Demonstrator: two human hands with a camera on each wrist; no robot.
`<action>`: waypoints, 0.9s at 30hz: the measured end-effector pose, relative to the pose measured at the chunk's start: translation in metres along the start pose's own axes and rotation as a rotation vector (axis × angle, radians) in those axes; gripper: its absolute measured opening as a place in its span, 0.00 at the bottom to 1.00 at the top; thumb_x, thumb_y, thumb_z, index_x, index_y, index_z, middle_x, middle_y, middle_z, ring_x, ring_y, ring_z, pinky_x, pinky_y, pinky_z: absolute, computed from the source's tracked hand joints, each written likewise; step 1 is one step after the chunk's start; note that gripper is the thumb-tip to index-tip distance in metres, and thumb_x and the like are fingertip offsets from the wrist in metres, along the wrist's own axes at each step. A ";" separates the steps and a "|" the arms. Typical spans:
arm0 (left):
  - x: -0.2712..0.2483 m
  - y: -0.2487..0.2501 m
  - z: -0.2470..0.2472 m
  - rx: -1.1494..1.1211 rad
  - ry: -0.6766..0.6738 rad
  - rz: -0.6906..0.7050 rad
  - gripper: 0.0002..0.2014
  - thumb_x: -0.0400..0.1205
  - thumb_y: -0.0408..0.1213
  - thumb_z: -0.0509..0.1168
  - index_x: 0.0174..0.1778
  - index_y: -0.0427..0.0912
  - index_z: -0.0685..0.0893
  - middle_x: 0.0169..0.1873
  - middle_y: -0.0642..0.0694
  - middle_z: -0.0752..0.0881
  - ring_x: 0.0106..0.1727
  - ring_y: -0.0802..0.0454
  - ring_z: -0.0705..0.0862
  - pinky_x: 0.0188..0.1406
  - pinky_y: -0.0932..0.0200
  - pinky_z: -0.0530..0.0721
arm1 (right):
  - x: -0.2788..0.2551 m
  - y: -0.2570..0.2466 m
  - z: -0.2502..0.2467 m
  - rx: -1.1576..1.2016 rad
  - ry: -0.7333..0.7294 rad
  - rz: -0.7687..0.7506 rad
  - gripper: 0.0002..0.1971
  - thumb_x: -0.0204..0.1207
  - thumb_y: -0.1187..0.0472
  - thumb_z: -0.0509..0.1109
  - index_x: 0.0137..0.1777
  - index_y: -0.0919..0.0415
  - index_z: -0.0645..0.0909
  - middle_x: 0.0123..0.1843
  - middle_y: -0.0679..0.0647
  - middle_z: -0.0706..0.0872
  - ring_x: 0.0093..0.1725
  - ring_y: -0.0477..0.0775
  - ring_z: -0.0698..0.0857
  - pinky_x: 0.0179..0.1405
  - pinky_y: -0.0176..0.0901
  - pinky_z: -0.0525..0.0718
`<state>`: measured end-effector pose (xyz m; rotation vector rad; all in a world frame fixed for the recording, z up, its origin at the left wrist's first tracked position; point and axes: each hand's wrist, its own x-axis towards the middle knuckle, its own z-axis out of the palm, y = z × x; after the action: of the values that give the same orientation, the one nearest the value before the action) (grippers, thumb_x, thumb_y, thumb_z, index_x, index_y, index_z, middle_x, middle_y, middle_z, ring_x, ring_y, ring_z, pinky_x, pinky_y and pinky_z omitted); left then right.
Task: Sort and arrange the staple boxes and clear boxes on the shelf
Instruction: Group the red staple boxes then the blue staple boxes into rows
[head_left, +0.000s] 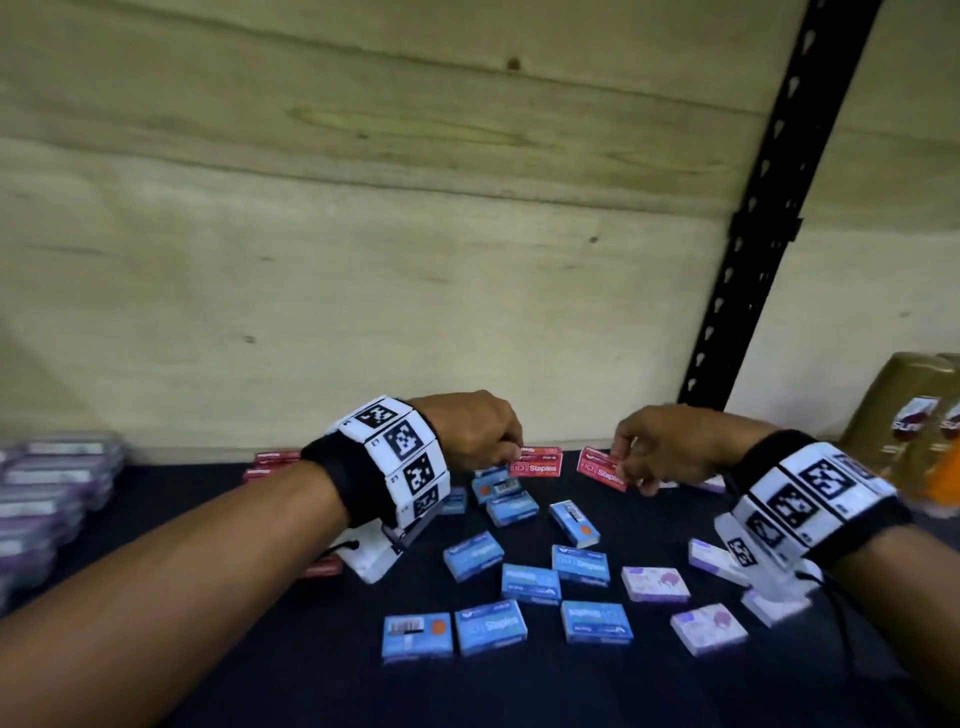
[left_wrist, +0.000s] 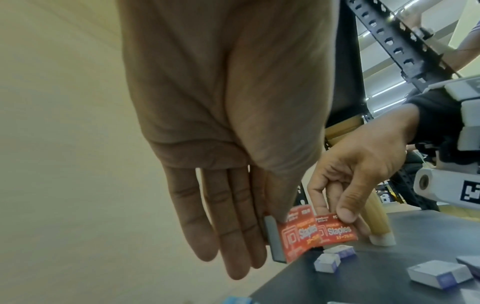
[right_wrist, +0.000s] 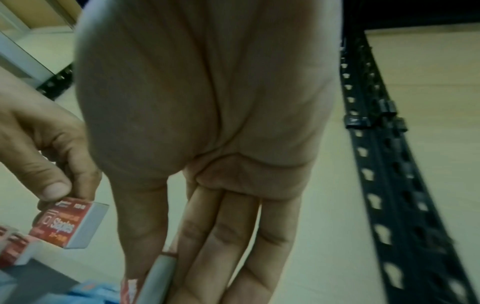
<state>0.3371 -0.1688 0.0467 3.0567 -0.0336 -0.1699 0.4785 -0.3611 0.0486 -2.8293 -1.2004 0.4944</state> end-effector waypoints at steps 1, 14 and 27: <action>-0.012 -0.006 -0.002 0.002 0.009 -0.017 0.17 0.89 0.44 0.56 0.68 0.42 0.82 0.64 0.47 0.85 0.60 0.49 0.82 0.56 0.60 0.77 | -0.001 -0.011 0.000 -0.011 0.003 -0.029 0.02 0.80 0.56 0.70 0.50 0.52 0.82 0.35 0.44 0.92 0.37 0.39 0.89 0.45 0.38 0.83; -0.191 -0.069 0.006 0.000 -0.141 -0.293 0.15 0.88 0.50 0.55 0.62 0.50 0.84 0.55 0.55 0.86 0.51 0.57 0.82 0.55 0.57 0.79 | -0.015 -0.178 0.037 -0.177 -0.132 -0.434 0.03 0.81 0.55 0.68 0.48 0.47 0.76 0.43 0.46 0.93 0.39 0.41 0.86 0.48 0.39 0.81; -0.246 -0.084 0.059 -0.063 -0.163 -0.426 0.17 0.88 0.49 0.56 0.71 0.53 0.80 0.67 0.57 0.83 0.65 0.55 0.81 0.66 0.59 0.76 | -0.024 -0.226 0.075 -0.386 -0.176 -0.478 0.11 0.80 0.54 0.67 0.56 0.59 0.84 0.52 0.54 0.91 0.44 0.54 0.86 0.38 0.42 0.79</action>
<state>0.0872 -0.0837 0.0088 2.9341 0.6014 -0.4352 0.2828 -0.2268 0.0180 -2.6604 -2.1349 0.5342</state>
